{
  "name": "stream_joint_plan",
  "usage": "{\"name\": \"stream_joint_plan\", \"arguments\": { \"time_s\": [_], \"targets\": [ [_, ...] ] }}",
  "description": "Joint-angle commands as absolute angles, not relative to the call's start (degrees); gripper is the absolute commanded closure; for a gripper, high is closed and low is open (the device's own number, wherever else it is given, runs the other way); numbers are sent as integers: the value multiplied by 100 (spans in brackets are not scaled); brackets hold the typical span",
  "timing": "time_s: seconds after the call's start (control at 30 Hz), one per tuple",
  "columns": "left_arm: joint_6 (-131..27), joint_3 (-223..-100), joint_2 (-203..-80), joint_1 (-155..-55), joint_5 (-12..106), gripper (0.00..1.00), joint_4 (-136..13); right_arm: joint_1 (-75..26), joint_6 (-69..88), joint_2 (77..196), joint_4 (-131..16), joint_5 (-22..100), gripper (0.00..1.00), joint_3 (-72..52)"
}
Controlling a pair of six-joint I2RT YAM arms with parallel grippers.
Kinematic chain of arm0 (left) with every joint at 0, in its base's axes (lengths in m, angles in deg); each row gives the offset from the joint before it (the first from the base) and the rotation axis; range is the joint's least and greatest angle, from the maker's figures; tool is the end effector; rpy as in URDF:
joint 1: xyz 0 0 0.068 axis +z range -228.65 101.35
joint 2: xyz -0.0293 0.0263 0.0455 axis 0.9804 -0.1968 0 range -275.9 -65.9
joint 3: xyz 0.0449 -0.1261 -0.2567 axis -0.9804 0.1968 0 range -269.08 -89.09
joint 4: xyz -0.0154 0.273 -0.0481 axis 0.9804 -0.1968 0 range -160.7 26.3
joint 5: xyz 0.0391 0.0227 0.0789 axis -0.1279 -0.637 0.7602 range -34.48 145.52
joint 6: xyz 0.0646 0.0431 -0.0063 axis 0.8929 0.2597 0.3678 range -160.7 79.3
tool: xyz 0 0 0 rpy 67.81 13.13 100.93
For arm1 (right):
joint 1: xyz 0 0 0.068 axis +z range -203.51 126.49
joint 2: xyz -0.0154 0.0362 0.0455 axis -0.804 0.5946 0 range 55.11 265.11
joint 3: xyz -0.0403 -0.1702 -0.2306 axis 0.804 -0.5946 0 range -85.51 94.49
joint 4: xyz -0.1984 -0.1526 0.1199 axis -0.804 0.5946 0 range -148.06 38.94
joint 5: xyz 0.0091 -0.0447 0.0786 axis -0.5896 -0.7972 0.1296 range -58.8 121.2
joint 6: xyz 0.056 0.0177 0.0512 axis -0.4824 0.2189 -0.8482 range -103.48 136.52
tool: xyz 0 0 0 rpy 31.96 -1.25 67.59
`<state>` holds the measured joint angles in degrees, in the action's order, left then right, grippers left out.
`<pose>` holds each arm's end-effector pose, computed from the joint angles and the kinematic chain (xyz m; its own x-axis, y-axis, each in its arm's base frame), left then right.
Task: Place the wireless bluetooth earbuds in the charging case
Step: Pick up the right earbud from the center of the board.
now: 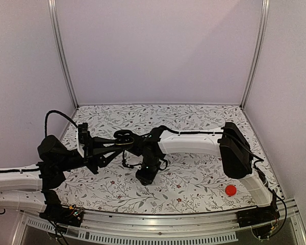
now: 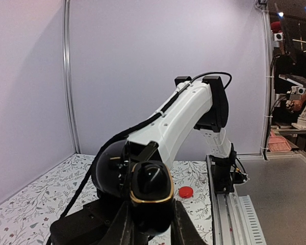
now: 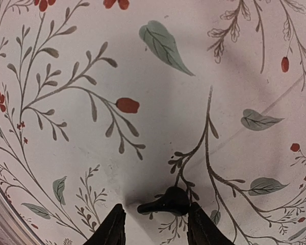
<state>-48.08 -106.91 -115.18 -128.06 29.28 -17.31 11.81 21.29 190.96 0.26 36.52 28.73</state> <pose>0.1213 -0.1867 0.2754 0.0431 -0.2273 -0.9729 0.9727 0.2319 -0.0111 0.2081 0.4677 0.1305 -0.3337 -0.9250 -0.1818 -0.9426 0.3251 0.0765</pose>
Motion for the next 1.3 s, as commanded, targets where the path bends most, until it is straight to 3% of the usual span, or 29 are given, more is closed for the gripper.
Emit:
{"name": "stream_joint_plan", "arguments": {
  "time_s": [0.0,0.33,0.67,1.0,1.27],
  "targets": [
    [-4791,-10655,-11514,-12730,2936,83,-1563,1214,1962,19365,82,3746,60,3100],
    [-4789,-10651,-11461,-12725,2952,83,-1603,1214,1956,19647,181,3538,77,3400],
    [-4773,-10649,-11473,-12725,2962,83,-1607,1206,2012,19556,226,3386,84,3247],
    [-4765,-10640,-11460,-12725,2978,83,-1613,1117,1980,18579,-129,3399,93,1694],
    [-4773,-10649,-11459,-12730,2956,83,-1615,1056,1714,17608,-294,3462,94,314]
  ]
}}
